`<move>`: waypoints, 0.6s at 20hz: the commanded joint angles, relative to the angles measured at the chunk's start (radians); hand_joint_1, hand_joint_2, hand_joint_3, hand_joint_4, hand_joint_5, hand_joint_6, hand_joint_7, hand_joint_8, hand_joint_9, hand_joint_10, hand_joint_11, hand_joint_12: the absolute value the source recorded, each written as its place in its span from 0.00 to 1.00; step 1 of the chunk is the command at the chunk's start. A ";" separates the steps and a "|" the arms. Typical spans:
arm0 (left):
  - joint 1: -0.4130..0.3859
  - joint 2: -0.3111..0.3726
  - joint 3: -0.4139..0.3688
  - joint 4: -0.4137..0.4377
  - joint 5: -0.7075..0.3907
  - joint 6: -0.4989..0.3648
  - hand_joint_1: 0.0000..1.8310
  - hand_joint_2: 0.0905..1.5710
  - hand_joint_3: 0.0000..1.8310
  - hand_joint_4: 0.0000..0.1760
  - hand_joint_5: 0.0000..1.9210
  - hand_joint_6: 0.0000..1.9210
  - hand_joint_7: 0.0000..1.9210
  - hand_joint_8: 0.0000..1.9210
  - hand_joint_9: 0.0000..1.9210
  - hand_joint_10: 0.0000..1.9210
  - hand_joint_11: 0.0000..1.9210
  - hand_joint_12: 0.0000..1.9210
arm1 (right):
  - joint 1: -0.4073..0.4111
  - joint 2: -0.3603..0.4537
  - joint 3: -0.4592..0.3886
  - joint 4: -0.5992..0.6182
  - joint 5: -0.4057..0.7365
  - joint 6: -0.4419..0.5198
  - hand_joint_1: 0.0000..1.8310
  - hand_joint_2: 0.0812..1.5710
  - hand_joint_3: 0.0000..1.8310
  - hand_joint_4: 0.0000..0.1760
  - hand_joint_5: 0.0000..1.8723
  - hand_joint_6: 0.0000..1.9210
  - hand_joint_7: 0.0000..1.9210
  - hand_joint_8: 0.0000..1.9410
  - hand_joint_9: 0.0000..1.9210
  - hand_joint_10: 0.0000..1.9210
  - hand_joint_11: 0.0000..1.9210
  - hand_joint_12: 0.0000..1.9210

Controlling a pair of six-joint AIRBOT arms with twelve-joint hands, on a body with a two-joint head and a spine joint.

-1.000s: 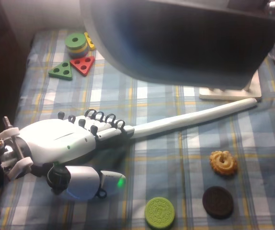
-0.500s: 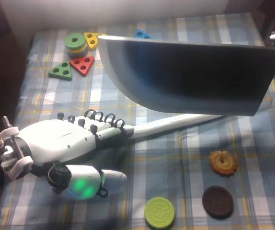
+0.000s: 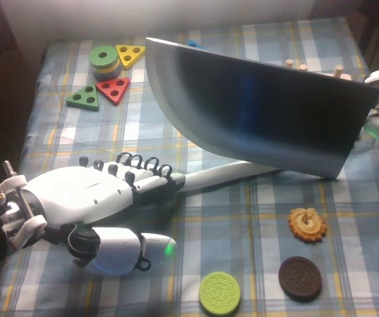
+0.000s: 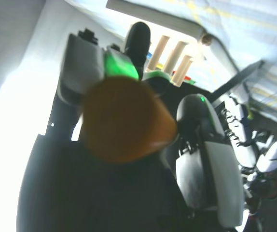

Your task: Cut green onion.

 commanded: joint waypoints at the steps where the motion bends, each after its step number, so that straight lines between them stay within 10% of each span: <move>1: -0.001 -0.005 -0.005 0.005 -0.049 -0.002 0.00 0.81 0.00 0.00 0.00 0.00 0.00 0.00 0.00 0.00 0.00 0.00 | 0.009 0.008 -0.008 -0.014 0.109 -0.010 0.01 1.00 0.02 0.00 0.38 1.00 0.61 1.00 0.72 1.00 0.77 1.00; 7: 0.006 0.006 -0.013 -0.013 -0.096 -0.002 0.00 0.80 0.00 0.00 0.00 0.00 0.00 0.00 0.00 0.00 0.00 0.00 | 0.042 0.053 -0.023 0.019 0.234 -0.010 0.02 1.00 0.01 0.00 0.31 1.00 0.49 1.00 0.60 1.00 0.66 1.00; 8: 0.009 0.012 -0.019 -0.020 -0.118 -0.002 0.00 0.81 0.00 0.00 0.00 0.00 0.00 0.00 0.00 0.00 0.00 0.00 | 0.045 0.062 -0.025 0.037 0.266 -0.010 0.00 0.99 0.01 0.06 0.20 1.00 0.33 1.00 0.46 1.00 0.53 1.00; 9: 0.013 0.018 -0.027 -0.026 -0.144 -0.002 0.00 0.81 0.00 0.00 0.00 0.00 0.00 0.00 0.00 0.00 0.00 0.00 | 0.046 0.068 -0.025 0.052 0.297 -0.010 0.00 0.97 0.00 0.33 0.11 1.00 0.21 1.00 0.32 1.00 0.41 1.00; 10: 0.019 0.027 -0.037 -0.036 -0.174 -0.002 0.00 0.82 0.00 0.00 0.00 0.00 0.00 0.00 0.00 0.00 0.00 0.00 | 0.050 0.073 -0.025 0.070 0.323 -0.010 0.05 0.98 0.00 0.21 0.14 0.96 0.25 1.00 0.37 1.00 0.45 1.00; 12: 0.039 0.051 -0.064 -0.064 -0.259 -0.002 0.00 0.82 0.00 0.00 0.00 0.00 0.00 0.00 0.00 0.00 0.00 0.00 | 0.072 0.082 -0.019 0.083 0.348 -0.010 0.12 1.00 0.01 0.36 0.20 1.00 0.34 1.00 0.46 1.00 0.52 1.00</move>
